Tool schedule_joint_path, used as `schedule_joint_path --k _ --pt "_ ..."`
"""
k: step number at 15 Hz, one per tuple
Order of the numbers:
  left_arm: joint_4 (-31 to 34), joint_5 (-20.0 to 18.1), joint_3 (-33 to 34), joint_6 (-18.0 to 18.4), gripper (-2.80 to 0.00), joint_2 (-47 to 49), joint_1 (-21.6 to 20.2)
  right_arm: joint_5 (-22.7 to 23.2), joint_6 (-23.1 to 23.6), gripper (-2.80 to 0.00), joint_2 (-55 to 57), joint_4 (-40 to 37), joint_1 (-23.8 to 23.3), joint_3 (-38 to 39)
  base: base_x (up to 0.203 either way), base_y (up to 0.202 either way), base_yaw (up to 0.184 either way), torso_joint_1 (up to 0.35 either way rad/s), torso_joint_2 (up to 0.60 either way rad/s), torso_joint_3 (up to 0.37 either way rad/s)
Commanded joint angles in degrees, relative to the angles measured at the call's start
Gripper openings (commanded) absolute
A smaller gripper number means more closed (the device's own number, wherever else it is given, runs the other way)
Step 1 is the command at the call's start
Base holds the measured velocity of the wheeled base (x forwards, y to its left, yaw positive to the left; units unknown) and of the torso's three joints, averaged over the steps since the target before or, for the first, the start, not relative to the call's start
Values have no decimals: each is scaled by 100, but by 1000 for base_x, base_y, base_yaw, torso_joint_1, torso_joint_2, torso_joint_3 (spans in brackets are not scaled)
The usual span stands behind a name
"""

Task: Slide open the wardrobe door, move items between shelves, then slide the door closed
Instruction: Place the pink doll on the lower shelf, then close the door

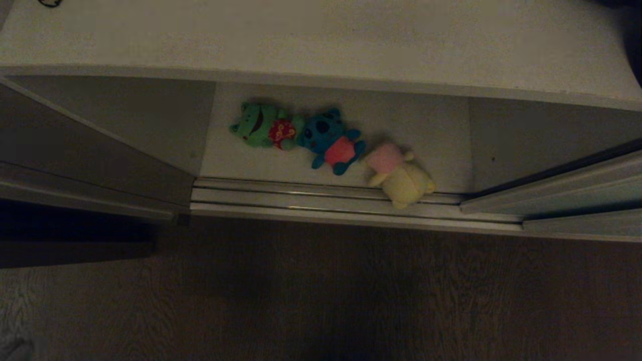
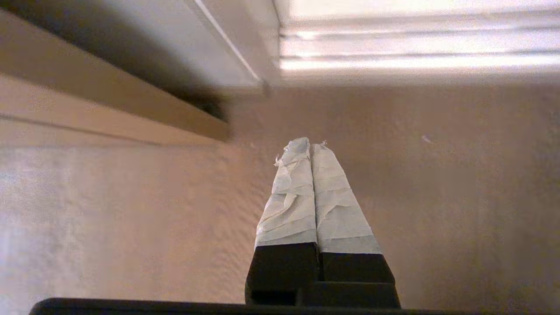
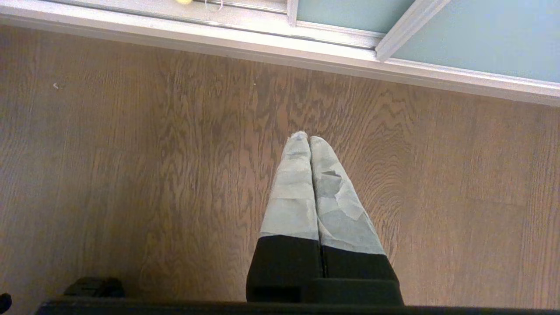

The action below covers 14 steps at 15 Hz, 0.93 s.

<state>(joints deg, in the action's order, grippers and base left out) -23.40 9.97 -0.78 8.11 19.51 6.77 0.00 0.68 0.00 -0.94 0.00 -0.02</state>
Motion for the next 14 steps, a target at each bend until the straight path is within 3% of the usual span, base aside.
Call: schedule_joint_path --k 1,3,7,9,14 --pt "288 -337 75 -57 -280 -435 -401 0 2 -280 0 -3 0 2 0 0 0 0 0 0" --pt "664 -1229 74 -92 -280 -631 -846 0 8 -280 -9 -3 0 -5 0 0 0 0 0 0" --pt "2059 -1412 -70 -122 -280 -1957 -745 0 2 -280 0 -3 0 2 0 0 0 0 0 0" --pt "2681 -1367 -194 -473 -280 -1953 -709 0 9 -280 0 -3 0 2 0 0 0 0 0 0" --pt "2771 -1235 -107 -521 -280 -1942 -694 0 5 -280 0 -3 0 -6 0 0 0 0 0 0"
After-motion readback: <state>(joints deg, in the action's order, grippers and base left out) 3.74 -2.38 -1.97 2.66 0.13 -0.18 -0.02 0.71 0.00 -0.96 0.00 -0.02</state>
